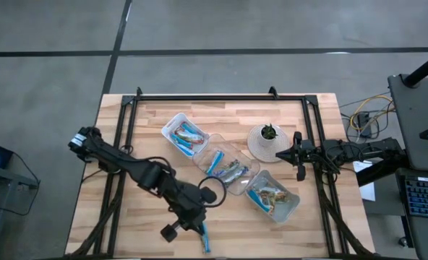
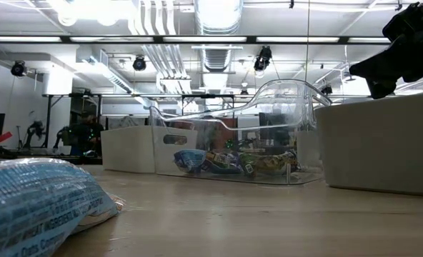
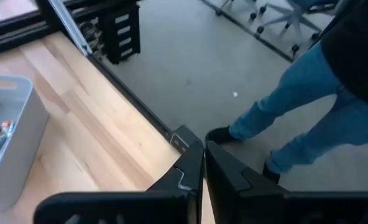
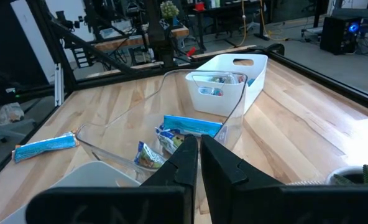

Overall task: Pick and place Granola Bars by type
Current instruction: Put the orange granola bar into the gray bin

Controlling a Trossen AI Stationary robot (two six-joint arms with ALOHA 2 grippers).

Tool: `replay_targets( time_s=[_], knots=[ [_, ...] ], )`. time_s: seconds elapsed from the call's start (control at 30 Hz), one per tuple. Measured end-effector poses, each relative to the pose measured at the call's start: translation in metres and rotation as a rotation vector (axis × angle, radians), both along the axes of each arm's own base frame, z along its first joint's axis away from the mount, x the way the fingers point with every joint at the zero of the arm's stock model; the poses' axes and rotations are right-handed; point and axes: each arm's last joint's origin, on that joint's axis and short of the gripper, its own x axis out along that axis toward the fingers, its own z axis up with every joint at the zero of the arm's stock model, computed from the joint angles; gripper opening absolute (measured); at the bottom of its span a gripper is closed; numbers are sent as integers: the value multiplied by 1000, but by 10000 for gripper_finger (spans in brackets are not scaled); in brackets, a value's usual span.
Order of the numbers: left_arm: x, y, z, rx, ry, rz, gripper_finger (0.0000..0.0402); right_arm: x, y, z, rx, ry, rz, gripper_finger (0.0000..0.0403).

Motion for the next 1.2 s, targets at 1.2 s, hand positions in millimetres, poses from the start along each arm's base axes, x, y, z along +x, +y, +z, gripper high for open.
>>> replay_targets(
  time_s=[1.2],
  knots=[
    [39, -48, -27, 144, 180, -22, 0, 0, 0, 0, 0, 1, 0, 13]
  ],
)
